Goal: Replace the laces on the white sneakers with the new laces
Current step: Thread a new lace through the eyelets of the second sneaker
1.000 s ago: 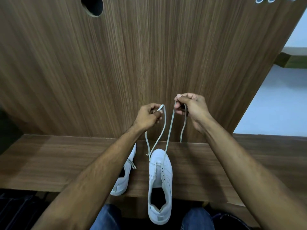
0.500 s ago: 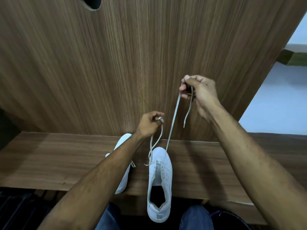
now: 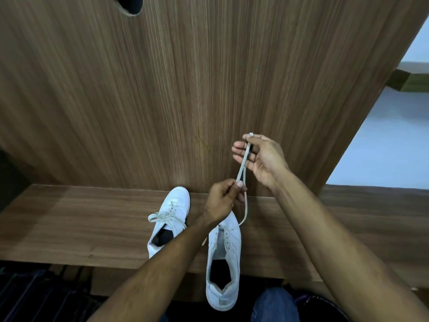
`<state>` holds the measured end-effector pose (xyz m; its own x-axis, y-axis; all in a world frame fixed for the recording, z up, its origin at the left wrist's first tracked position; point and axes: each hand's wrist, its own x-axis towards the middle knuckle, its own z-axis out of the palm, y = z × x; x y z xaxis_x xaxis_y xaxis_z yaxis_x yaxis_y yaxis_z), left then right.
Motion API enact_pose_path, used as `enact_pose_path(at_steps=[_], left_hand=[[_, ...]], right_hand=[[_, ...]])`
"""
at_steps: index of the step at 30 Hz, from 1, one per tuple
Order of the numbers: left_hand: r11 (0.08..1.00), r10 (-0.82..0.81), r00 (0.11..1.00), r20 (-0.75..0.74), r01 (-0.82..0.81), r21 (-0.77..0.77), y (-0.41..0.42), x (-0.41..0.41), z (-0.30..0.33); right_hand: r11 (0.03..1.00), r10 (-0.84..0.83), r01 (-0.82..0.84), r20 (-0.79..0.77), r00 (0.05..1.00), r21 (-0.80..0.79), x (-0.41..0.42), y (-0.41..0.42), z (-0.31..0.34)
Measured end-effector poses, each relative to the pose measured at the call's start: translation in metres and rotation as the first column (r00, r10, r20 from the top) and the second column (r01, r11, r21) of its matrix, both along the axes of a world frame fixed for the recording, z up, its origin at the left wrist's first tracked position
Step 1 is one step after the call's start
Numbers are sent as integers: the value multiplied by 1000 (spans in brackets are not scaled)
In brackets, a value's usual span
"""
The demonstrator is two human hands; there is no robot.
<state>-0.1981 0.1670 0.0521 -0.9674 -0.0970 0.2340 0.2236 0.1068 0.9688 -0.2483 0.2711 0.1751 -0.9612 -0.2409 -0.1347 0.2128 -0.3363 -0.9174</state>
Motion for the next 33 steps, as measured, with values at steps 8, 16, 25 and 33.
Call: enact_pose_path(at_steps=[8,16,25,33], left_hand=[[982,142,965,220,-109,-154,-49,18,-58],[857,115,939,323,70,-511,-52,26,-93],[915,172,909,380,-4,-404,-45,36,-112],[890,241,890,388,-44,-453,-30,38,-111]], right_hand=[[943,-190,204,-77,979,263,-28,49,-34],[442,215,114,-229,950,890,5,43,-193],[417,569,-105,-169,805,903,33,16,-216],[493,588,-138,-211,781,859,29,25,-238]])
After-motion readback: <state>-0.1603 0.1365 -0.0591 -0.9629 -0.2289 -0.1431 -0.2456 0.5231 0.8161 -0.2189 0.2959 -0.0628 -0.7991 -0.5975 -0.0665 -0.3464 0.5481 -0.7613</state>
